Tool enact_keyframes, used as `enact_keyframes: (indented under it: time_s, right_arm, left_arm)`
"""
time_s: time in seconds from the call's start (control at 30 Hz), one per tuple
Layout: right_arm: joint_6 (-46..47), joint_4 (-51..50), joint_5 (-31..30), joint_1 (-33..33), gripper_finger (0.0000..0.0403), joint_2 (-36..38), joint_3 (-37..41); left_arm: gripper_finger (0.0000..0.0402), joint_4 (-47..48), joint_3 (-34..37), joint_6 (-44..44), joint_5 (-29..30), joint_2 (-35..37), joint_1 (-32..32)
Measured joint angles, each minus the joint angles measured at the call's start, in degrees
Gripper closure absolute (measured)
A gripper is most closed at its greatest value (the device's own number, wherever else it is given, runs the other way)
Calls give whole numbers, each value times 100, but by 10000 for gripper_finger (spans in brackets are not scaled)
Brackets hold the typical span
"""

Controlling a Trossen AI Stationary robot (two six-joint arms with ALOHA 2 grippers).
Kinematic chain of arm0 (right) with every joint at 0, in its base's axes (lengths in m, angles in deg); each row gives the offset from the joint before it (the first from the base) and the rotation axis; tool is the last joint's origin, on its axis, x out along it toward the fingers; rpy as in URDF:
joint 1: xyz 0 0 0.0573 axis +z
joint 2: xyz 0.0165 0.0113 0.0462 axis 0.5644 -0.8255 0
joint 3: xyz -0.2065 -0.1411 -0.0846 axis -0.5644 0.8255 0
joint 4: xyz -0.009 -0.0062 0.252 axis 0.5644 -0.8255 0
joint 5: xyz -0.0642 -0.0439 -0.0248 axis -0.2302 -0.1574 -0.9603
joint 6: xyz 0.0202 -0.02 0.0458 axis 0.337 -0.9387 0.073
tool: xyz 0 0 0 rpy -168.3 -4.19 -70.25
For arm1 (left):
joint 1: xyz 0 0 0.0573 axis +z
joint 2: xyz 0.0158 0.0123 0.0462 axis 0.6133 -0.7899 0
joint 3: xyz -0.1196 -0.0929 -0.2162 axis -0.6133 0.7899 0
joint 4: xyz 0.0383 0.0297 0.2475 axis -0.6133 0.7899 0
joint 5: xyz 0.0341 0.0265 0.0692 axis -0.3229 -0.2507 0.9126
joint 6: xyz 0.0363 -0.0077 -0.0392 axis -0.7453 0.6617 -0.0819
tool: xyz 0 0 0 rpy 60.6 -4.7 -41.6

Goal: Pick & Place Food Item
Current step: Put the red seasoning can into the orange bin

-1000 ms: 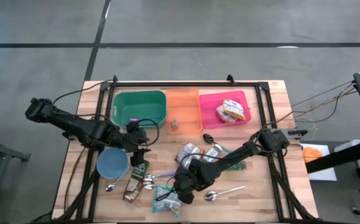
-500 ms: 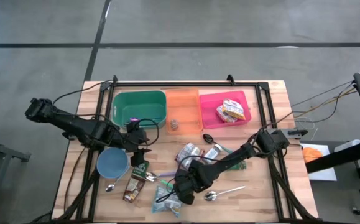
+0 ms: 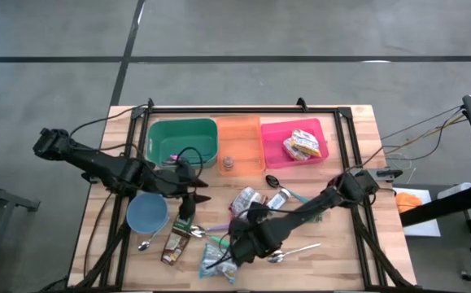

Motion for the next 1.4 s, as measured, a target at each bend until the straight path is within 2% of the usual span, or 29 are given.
enact_keyframes:
  time_s: [0.13, 0.37, 0.53, 0.67, 0.83, 1.4]
  right_arm:
    - [-446, -147, -1120, 37, 129, 0, -312]
    - [-956, -242, -2216, -30, 129, 0, -597]
    - [-1044, -229, -2874, -48, 129, 0, -738]
    - [-871, -274, -3410, -44, 129, 0, -852]
    - [-880, -296, -3571, -26, 129, 0, -1024]
    - [-971, -316, -3376, -46, 129, 2, -1038]
  left_arm:
    - [166, -285, 0, 274, -266, -3, 0]
    - [166, -965, 0, 381, -605, -129, 0]
    - [166, -1065, 0, 431, -508, -301, 39]
    - [166, -1234, 0, 262, -40, -303, -21]
    - [165, -1627, 0, -122, 142, -300, -182]
    - [165, -1544, -28, 169, -177, -262, -143]
